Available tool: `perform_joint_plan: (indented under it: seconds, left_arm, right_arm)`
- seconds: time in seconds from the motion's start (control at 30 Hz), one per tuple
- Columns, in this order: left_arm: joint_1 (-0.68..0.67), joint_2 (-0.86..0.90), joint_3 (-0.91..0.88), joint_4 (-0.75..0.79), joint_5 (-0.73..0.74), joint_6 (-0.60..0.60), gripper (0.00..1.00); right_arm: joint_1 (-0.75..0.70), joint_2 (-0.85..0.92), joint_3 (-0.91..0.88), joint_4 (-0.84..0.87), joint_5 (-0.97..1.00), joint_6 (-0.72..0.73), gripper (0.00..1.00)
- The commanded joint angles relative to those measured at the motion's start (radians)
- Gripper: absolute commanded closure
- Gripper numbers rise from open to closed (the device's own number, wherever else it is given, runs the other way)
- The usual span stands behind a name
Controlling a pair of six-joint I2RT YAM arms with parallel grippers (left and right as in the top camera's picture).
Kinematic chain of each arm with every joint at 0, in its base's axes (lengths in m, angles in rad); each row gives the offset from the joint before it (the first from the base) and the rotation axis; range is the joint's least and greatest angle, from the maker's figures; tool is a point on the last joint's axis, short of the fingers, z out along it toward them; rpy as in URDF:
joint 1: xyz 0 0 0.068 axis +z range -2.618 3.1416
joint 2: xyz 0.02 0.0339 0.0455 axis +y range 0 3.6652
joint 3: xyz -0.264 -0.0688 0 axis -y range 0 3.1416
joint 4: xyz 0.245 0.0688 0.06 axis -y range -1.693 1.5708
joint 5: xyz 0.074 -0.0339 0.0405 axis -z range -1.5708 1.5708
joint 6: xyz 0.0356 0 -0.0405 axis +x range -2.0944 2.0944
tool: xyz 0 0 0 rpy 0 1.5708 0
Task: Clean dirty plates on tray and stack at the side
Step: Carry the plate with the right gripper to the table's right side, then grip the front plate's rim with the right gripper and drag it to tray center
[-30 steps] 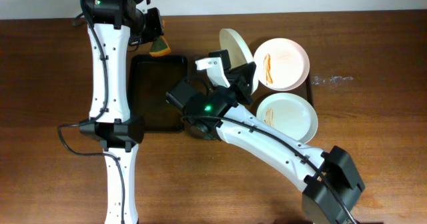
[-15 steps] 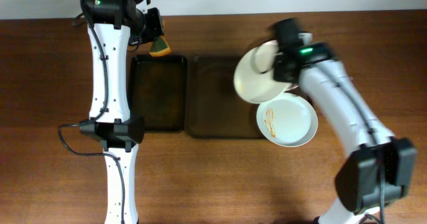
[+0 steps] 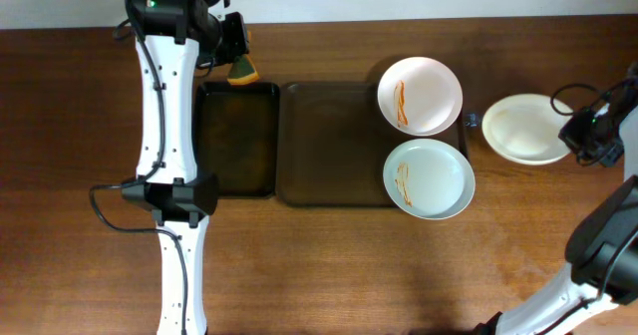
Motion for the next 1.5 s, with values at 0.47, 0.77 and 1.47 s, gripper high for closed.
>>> perform_joint_plan:
  seconds: [0.47,0.77,1.47]
  left_arm:
    - [-0.005,0.008,-0.003,0.000,0.015,0.012,1.00]
    - [-0.005,0.008,-0.003,0.000,0.014,0.013,1.00]
    - [-0.011,0.008,-0.003,0.000,0.014,0.013,1.00]
  right_arm:
    - [0.086,-0.094,0.103,-0.332,-0.312,-0.203,0.63]
    - [0.270,-0.094,-0.243,-0.294,-0.212,-0.166,0.63]
    - [0.459,-0.096,-0.332,-0.208,-0.210,-0.163,0.96]
